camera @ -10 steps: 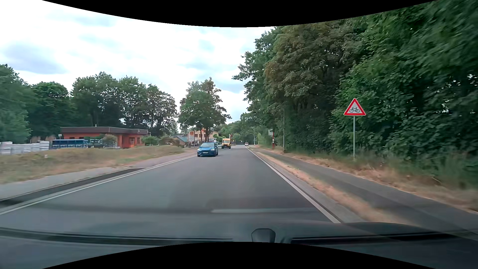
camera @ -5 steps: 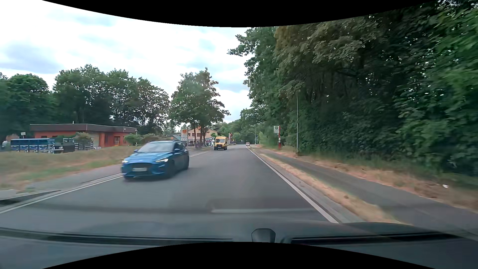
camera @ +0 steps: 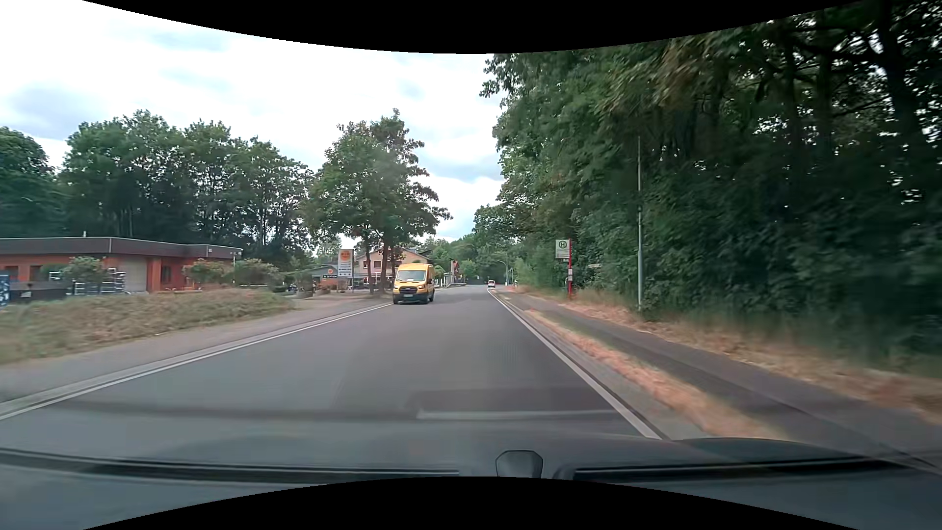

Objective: Follow the waypoints while adhering to traffic rules and regulations

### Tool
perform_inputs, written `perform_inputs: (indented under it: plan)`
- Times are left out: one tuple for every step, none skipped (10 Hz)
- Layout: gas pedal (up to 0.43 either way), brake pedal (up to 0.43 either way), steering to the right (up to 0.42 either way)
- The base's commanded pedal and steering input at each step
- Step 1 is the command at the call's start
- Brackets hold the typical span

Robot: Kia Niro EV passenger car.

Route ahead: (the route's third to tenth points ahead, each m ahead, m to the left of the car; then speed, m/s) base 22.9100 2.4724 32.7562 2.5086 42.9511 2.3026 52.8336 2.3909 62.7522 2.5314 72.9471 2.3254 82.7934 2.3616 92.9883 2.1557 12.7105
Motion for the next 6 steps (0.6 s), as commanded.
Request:
perform_inputs:
  plan:
    - [0.0,0.0,-0.009]
    - [0.0,0.0,-0.008]
    - [0.0,0.0,-0.008]
    - [0.0,0.0,-0.008]
    - [0.0,0.0,-0.008]
    - [0.0,0.0,-0.008]
